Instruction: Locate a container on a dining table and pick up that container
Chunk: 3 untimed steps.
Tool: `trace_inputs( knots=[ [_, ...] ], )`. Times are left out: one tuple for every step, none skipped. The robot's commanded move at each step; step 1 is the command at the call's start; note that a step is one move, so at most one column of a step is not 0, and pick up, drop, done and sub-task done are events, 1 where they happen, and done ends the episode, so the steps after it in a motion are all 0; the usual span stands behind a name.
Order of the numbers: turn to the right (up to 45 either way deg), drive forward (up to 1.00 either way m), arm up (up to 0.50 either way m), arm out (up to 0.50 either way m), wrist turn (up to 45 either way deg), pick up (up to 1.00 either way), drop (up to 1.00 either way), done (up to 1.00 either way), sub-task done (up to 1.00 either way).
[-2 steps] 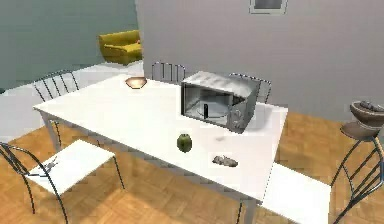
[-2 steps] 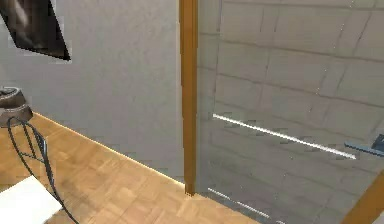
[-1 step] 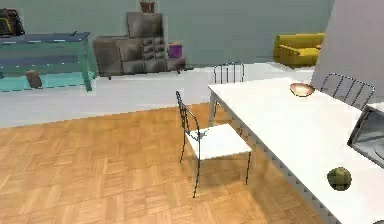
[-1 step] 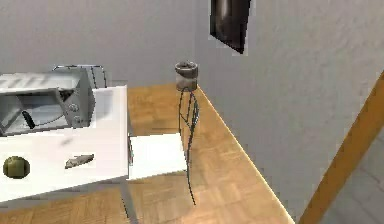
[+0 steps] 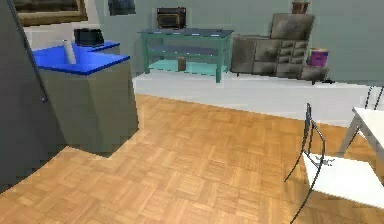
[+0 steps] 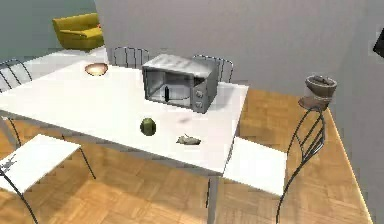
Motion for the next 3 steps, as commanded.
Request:
trace_inputs(
  knots=[
    [0.0, 0.80, 0.00, 0.00, 0.0, 0.00, 0.00, 0.00, 0.00],
    [18.0, 0.00, 0.00, 0.00, 0.0, 0.00, 0.00, 0.00, 0.00],
    [0.0, 1.00, 0.00, 0.00, 0.0, 0.00, 0.00, 0.00, 0.00]
  ],
)
